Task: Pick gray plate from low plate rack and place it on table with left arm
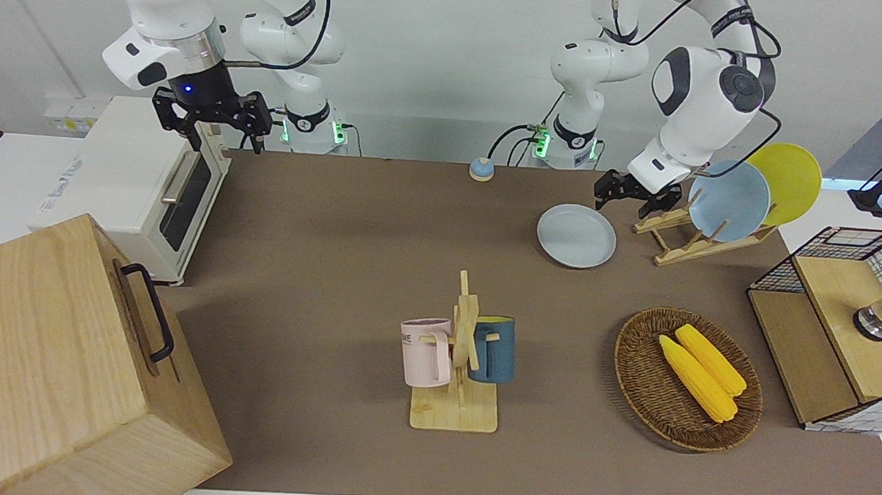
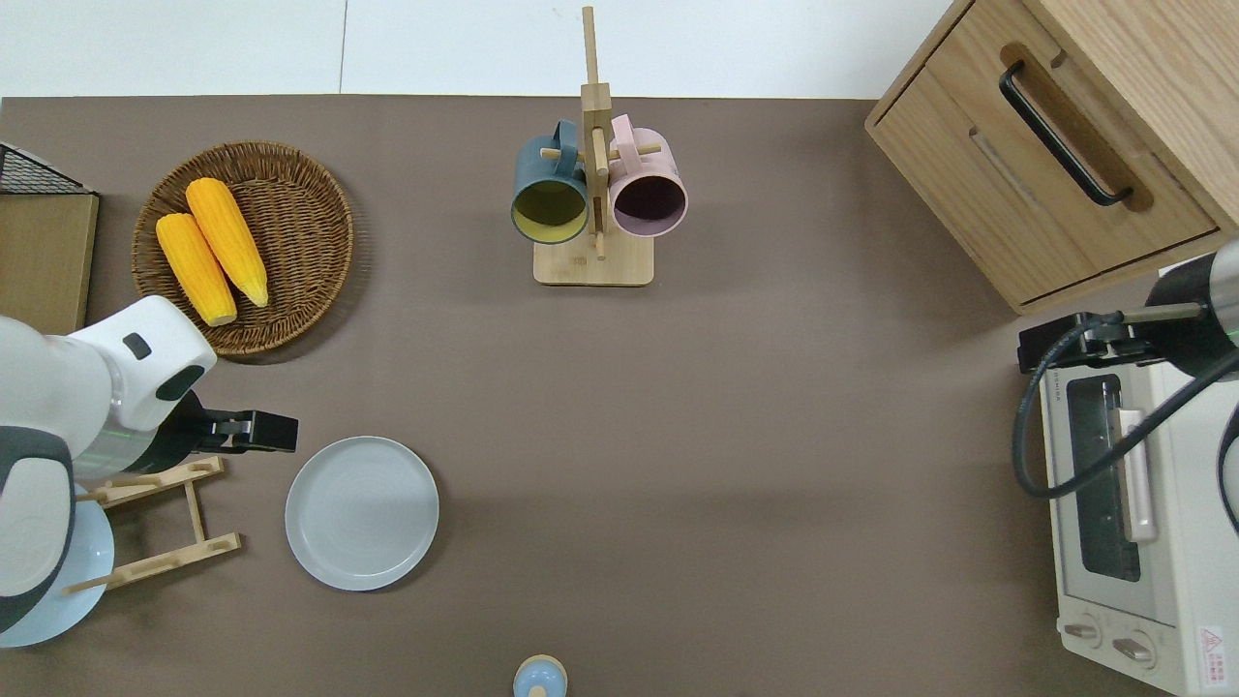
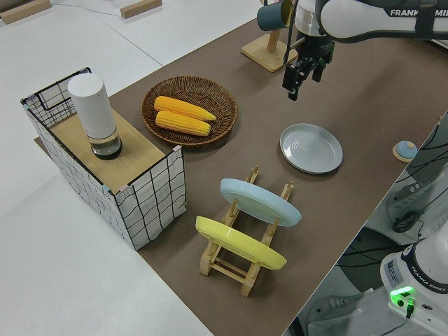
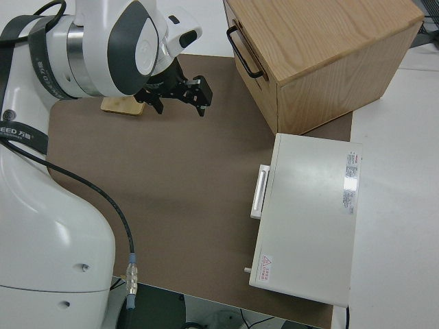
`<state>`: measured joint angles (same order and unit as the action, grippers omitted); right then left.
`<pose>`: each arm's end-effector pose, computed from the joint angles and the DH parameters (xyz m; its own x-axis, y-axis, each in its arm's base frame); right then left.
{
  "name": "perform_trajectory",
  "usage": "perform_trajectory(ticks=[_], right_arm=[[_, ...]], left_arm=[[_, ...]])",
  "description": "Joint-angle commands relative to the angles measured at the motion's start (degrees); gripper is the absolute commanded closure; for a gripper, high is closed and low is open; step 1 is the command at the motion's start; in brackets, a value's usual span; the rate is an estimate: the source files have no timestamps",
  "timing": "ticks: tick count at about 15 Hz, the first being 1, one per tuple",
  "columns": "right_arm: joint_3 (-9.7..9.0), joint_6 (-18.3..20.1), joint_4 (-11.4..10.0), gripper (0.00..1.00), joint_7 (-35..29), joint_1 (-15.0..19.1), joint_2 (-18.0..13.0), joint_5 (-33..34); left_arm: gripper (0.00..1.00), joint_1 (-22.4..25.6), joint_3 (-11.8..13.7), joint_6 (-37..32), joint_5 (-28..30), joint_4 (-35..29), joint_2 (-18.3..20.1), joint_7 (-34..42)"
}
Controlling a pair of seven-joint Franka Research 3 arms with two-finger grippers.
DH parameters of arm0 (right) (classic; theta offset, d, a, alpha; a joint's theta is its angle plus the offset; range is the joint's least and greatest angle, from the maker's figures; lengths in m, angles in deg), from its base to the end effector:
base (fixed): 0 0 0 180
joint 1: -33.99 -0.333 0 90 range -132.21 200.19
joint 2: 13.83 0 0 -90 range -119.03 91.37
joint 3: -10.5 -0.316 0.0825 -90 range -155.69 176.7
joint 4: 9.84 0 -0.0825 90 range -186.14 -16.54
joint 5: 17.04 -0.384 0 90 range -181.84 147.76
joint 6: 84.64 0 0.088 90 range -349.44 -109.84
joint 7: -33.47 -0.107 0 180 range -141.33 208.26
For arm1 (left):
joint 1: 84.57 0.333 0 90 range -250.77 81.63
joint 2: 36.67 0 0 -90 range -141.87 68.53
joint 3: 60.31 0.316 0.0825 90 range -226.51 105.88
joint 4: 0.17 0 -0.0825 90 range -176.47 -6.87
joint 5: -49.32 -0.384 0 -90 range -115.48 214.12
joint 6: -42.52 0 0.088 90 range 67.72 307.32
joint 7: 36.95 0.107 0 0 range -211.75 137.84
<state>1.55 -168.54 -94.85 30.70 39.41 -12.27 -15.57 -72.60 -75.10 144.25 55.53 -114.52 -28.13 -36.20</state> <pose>0.5515 0.0297 0.6412 0.9989 0.0106 -0.0451 0.0117 -0.9997 0.0236 0.5065 -0.0400 0.5170 0.9966 -0.0345 -0.0754 -0.0294 -0.9973 0.0672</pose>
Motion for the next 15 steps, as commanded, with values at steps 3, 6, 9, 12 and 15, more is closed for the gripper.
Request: perform_trajectory(ticks=[3,6,9,12,15], right_arm=[[0.34,0.05,0.37,0.017,-0.22,-0.42,0.02,-0.15],[0.34,0.05,0.37,0.017,-0.22,-0.42,0.02,-0.15],[0.34,0.05,0.37,0.017,-0.22,-0.42,0.02,-0.15],[0.34,0.05,0.37,0.017,-0.22,-0.42,0.02,-0.15],[0.34,0.05,0.37,0.017,-0.22,-0.42,0.02,-0.15]], left_arm=[[0.0,-0.37,0.02,-2.23,-1.64,6.06,-0.97,-3.92],[0.0,-0.37,0.02,-3.29,-1.03,7.03,-1.15,-4.27],[0.0,-0.37,0.02,-3.38,-1.29,7.73,-0.72,-4.18],[0.0,-0.37,0.02,-4.08,-1.47,8.35,-0.53,-4.01],[0.0,-0.37,0.02,-4.08,-1.38,8.26,-0.88,-4.36]])
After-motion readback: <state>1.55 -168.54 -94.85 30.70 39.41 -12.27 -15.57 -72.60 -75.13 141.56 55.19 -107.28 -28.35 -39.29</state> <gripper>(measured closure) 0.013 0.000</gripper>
